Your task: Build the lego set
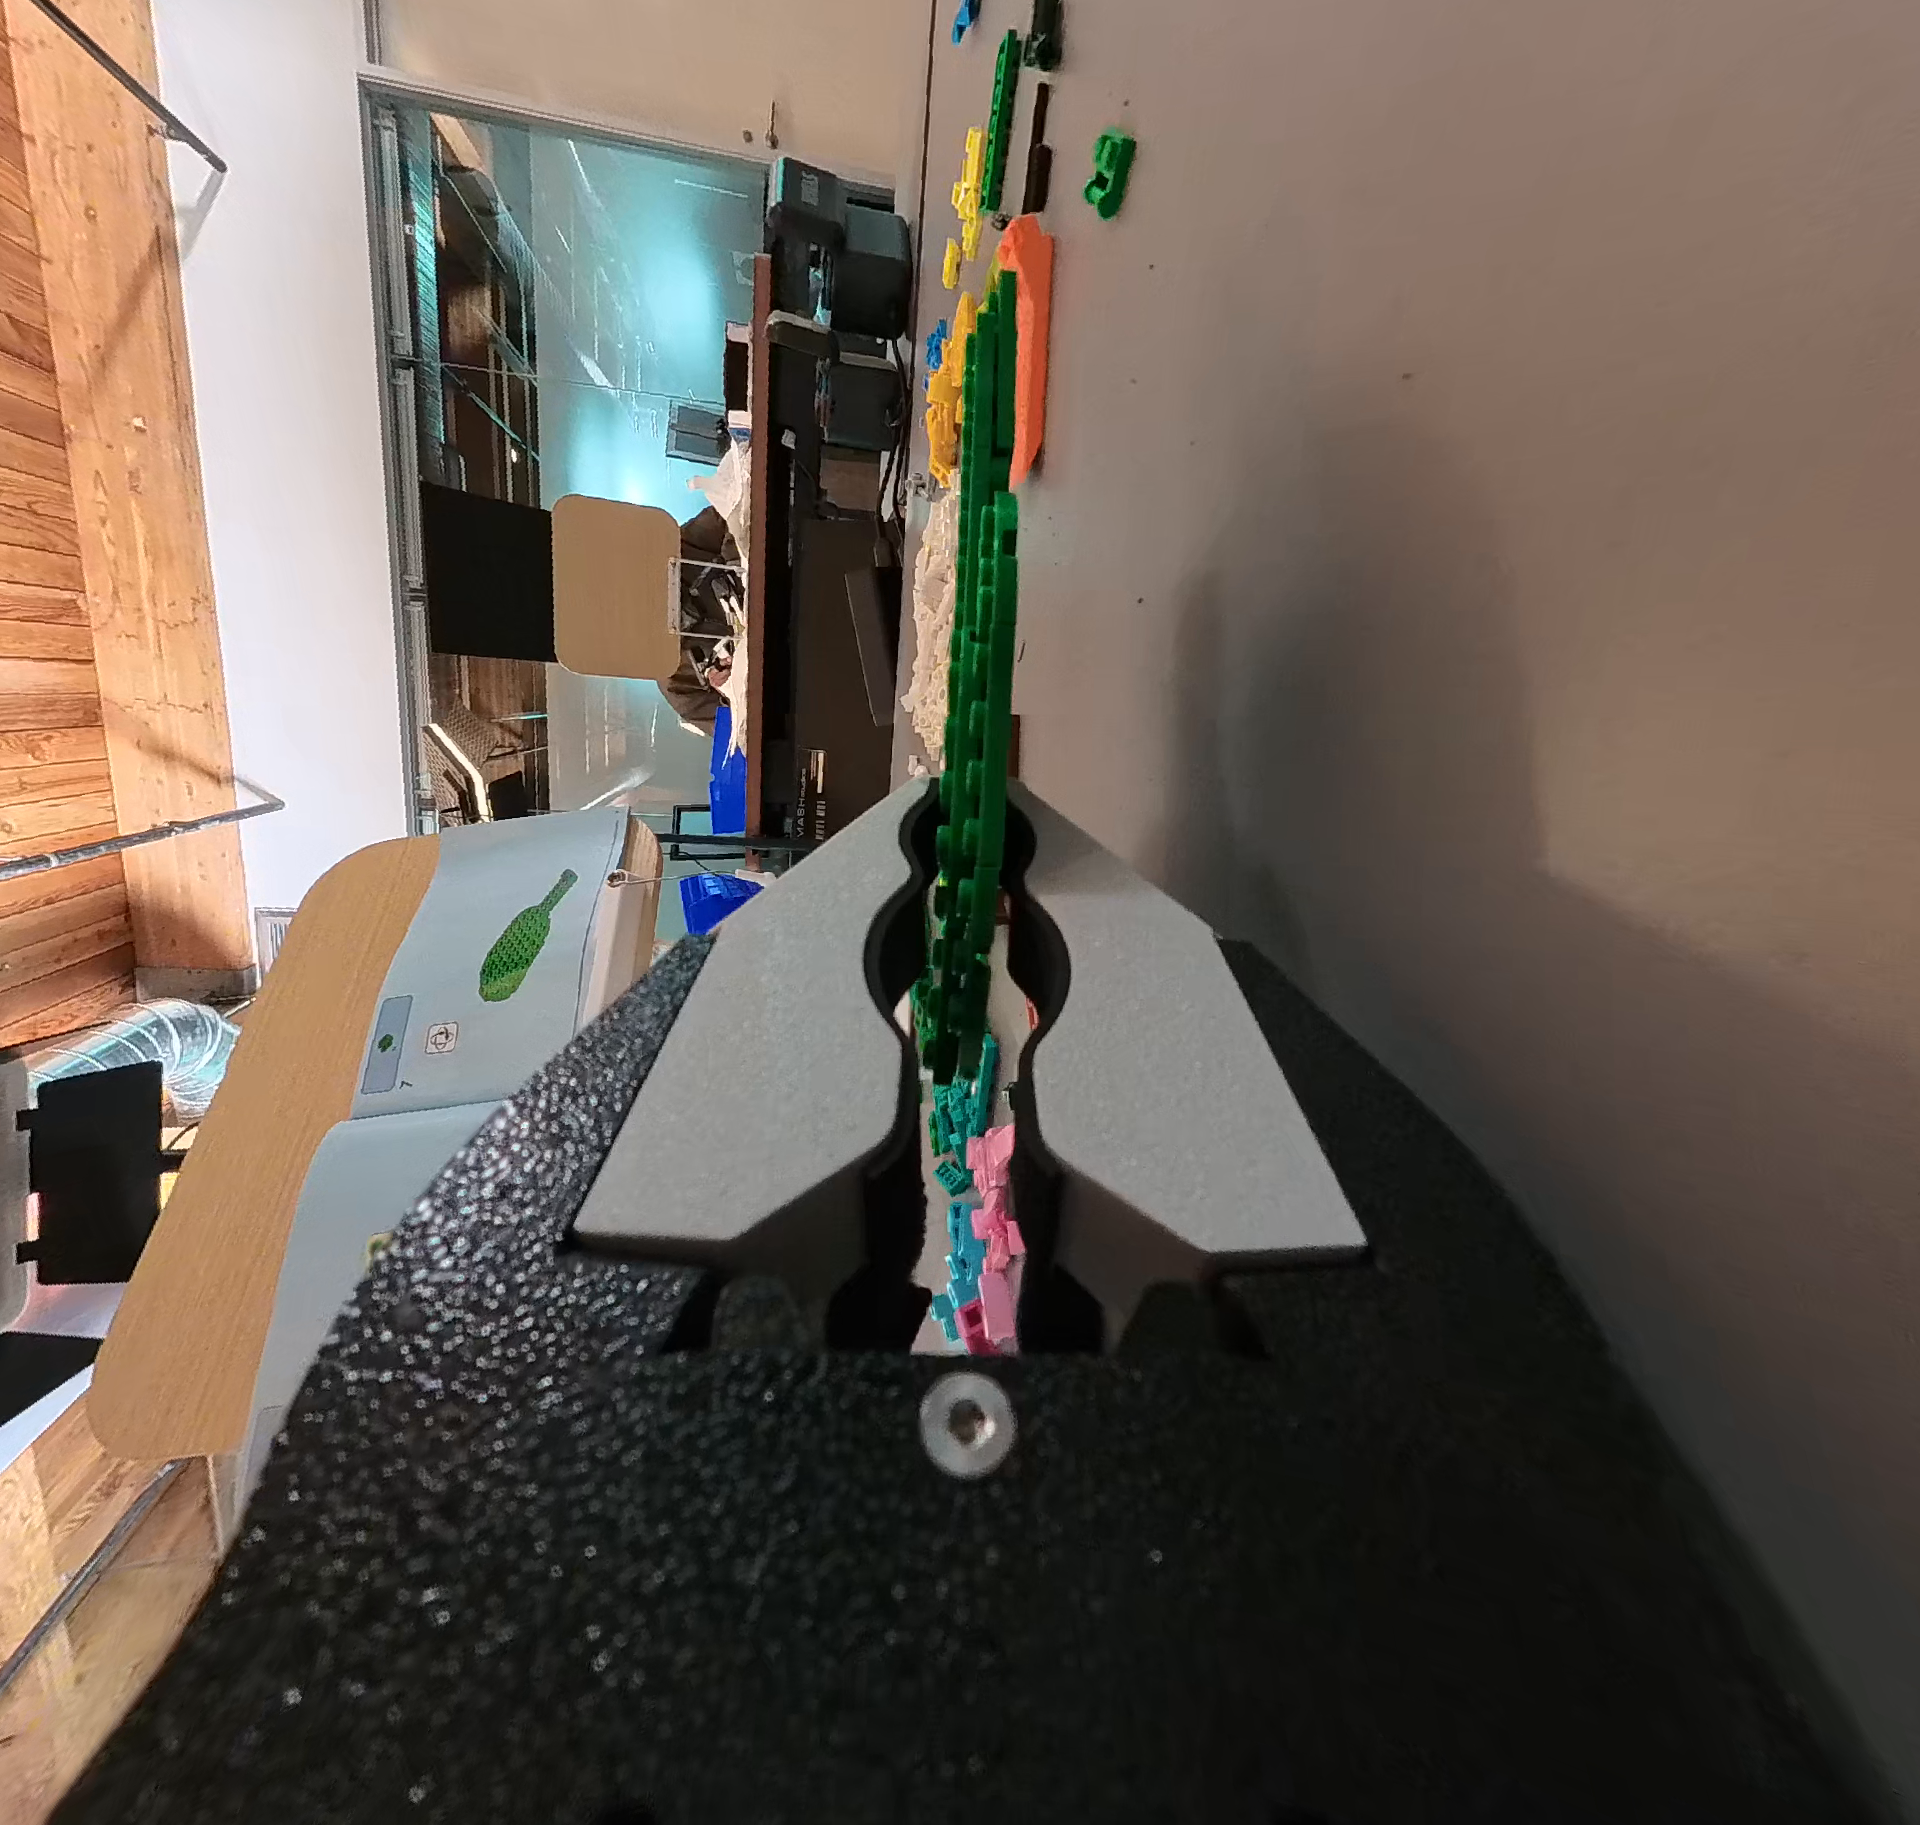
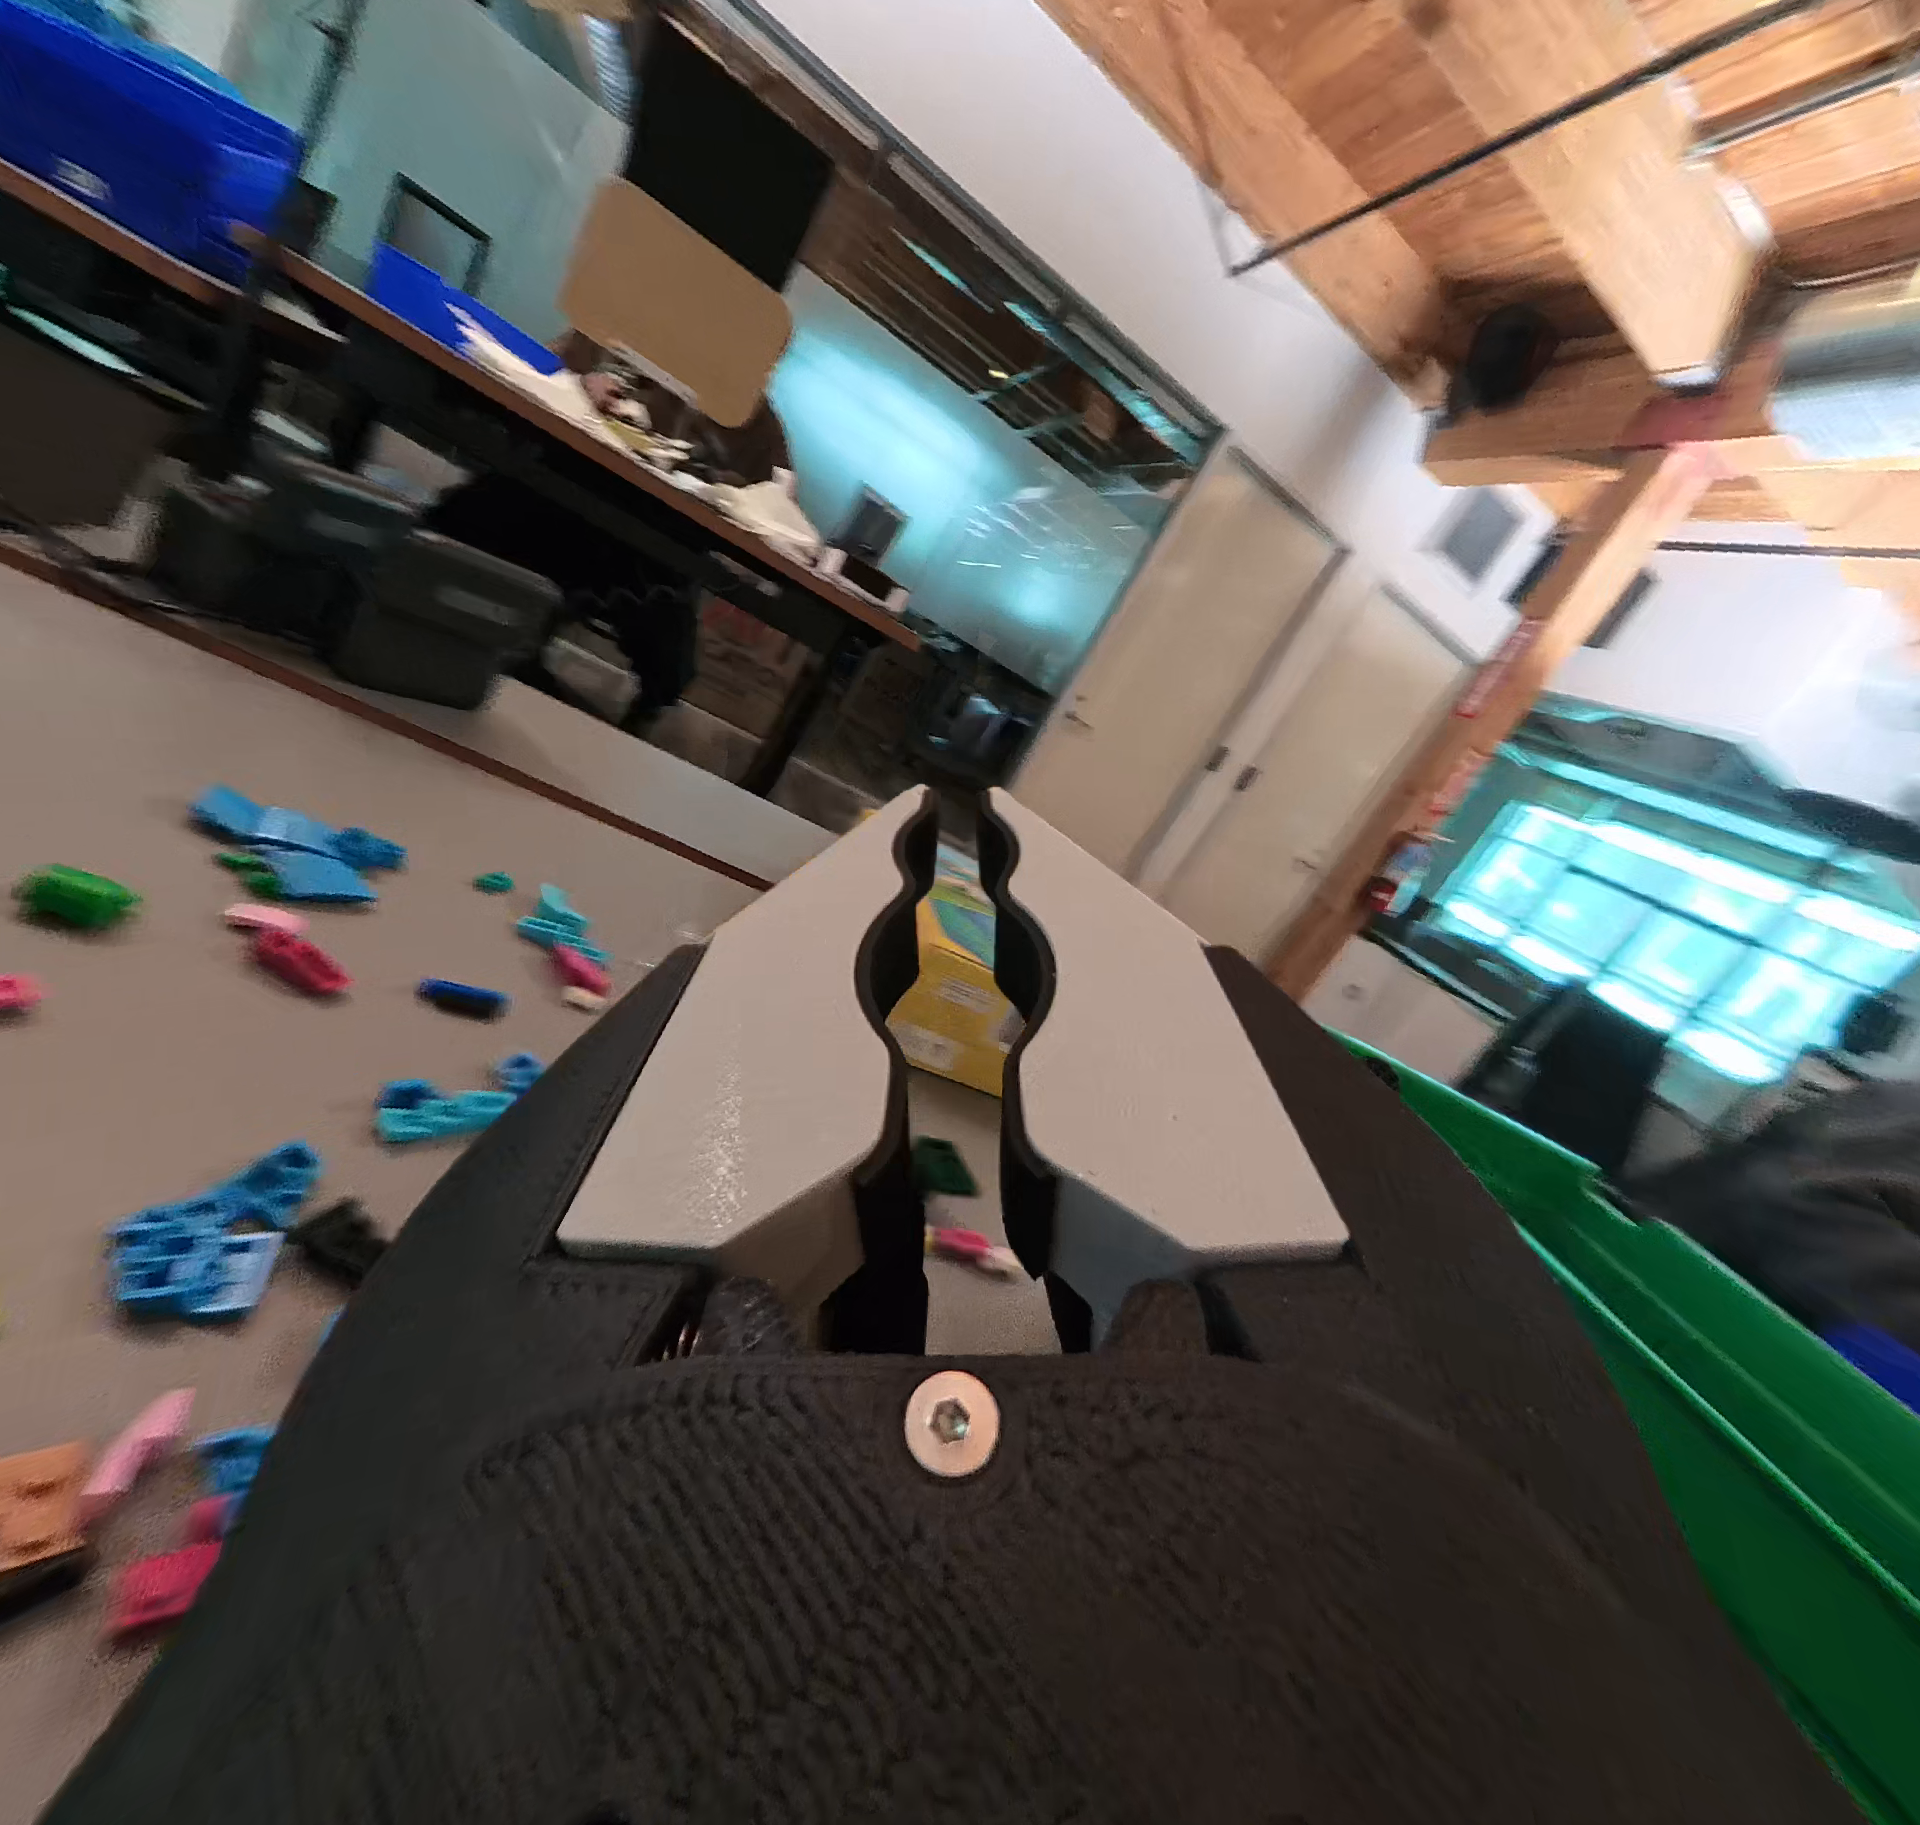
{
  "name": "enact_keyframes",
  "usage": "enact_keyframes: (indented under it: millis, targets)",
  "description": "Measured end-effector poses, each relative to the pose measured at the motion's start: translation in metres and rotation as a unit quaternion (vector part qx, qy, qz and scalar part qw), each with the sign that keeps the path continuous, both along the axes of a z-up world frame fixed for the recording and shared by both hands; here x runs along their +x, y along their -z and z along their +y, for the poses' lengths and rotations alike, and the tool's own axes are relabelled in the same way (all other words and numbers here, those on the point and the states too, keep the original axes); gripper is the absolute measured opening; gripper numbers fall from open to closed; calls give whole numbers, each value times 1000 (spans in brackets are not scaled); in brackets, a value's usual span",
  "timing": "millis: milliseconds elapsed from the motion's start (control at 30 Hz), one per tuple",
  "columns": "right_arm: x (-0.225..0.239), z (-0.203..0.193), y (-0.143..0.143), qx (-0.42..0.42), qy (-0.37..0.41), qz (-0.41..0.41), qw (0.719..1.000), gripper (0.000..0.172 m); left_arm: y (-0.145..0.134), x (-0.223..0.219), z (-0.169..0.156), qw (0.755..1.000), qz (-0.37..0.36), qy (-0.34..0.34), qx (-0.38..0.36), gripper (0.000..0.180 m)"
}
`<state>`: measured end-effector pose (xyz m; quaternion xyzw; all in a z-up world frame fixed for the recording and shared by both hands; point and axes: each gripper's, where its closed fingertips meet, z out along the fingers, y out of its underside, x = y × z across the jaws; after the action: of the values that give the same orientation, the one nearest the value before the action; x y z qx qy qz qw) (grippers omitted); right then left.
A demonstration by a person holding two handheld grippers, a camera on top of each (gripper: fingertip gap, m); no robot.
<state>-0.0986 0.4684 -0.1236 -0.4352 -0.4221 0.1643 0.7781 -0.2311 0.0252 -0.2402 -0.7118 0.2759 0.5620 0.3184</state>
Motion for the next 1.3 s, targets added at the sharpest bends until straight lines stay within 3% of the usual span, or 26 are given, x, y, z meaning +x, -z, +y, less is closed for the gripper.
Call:
enact_keyframes:
  millis: [67,167,233,367,500,600,767,967,1133,1300]
  targets:
    - [-27,-31,1,-39,-85,-22,995,9,-1,-1,0,1000,-7,-1,6,6]
    - [-85,-100,6,-69,-230,-98,966,13,-3,-3,-1,1000,-14,-2,14,6]
    - [-126,-155,11,-76,-324,-154,930,16,-3,-3,-1,1000,-14,-1,14,6]
    - [-198,-264,29,-81,-479,-274,830,28,-2,-4,-1,1000,-20,-2,14,5]
    - [-262,-340,53,-33,-541,-372,754,29,-2,-5,-3,999,-45,-6,27,6]
    - [-302,-376,72,-31,-552,-433,712,30,-3,-6,-4,998,-53,-9,33,6]
    - [-340,-405,106,-6,-535,-535,654,31,-1,-7,-4,997,-64,-9,32,6]
    - [-363,-413,132,-11,-506,-611,609,26,-2,-8,-5,996,-78,-9,43,6]
    - [-376,-404,151,-8,-466,-652,598,24,-3,-9,-6,995,-84,-7,48,5]
    - [-381,-406,151,-17,-467,-658,591,21,-3,-8,-6,995,-86,-6,50,5]
